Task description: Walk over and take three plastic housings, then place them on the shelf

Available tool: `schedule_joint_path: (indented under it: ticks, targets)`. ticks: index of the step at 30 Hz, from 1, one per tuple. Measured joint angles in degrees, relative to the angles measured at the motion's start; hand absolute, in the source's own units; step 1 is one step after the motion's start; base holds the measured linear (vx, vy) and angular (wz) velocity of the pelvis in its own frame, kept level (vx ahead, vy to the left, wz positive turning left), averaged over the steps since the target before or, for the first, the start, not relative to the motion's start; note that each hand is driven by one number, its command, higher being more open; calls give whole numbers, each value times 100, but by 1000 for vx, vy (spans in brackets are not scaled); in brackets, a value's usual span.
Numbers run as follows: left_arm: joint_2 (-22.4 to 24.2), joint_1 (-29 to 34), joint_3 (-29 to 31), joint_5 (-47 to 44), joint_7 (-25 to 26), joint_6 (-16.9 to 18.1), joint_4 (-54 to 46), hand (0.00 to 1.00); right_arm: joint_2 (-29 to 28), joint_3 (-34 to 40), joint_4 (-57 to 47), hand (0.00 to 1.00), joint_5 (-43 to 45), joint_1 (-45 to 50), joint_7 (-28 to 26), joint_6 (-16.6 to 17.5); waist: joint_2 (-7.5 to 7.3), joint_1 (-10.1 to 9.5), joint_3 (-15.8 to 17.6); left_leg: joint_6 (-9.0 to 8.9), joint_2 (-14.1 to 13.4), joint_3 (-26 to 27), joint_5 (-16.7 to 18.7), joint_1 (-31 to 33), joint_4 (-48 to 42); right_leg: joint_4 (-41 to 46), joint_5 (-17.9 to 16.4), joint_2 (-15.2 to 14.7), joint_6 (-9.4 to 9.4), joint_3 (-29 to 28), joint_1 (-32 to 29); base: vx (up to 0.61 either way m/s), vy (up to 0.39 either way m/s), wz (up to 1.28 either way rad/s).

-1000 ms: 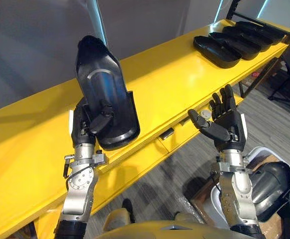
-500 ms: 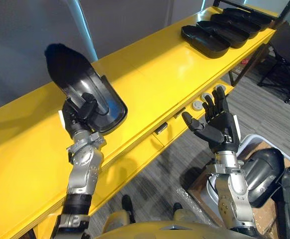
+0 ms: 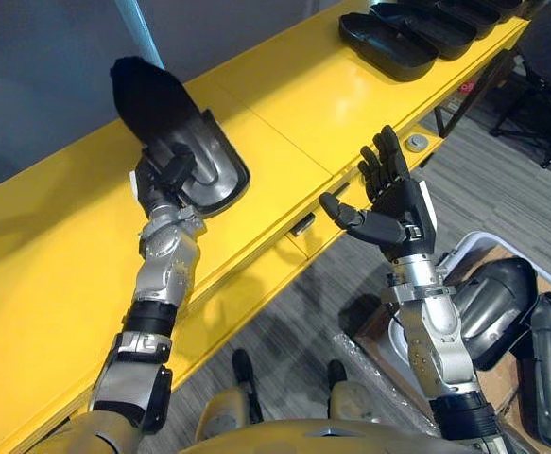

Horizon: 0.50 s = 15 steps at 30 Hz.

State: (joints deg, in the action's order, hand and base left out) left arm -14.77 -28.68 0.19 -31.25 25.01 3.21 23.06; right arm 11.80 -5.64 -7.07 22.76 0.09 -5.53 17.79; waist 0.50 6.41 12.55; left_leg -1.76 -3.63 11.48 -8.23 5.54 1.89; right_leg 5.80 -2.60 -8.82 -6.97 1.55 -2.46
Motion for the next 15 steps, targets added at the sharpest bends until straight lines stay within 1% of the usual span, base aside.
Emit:
schedule_joint_path:
  ticks: [2, 5, 9, 12, 15]
  targets:
    - [-27, -76, -23, -1, 0, -69, 27, 100, 2, -28, 0, 100, -1, -11, 18, -1, -8, 23, 15, 8, 0, 2, -34, -24, 88, -2, 2, -1, -2, -2, -11, 0, 0, 0]
    - [-162, -231, -215, -1, 15, -80, 168, 100, 2, -60, 19, 100, 0, -54, 106, -4, -11, 17, 80, 11, 2, 15, -111, -56, 186, -5, 29, 1, -9, -14, -4, 0, 0, 0]
    - [-164, -316, -236, -9, 194, -80, 227, 100, 2, -81, 33, 100, 1, -104, 104, -3, -44, 23, 137, 7, 4, 42, -144, -142, 287, -9, 31, 4, -11, -26, -2, -27, 10, -3]
    - [-159, -430, -270, -3, 492, -80, 321, 100, 2, -97, 75, 100, 1, -104, 114, -3, -74, 49, 155, -2, 3, 52, -151, -144, 291, -9, 29, 3, -7, -39, -18, 0, 0, 0]
    - [-145, -532, -327, 38, 908, -40, 409, 100, 2, -203, 116, 100, 2, -104, 122, -2, -90, 149, 165, -13, 0, 50, -166, -143, 298, -6, 26, 4, -2, -38, -20, 0, 0, 0]
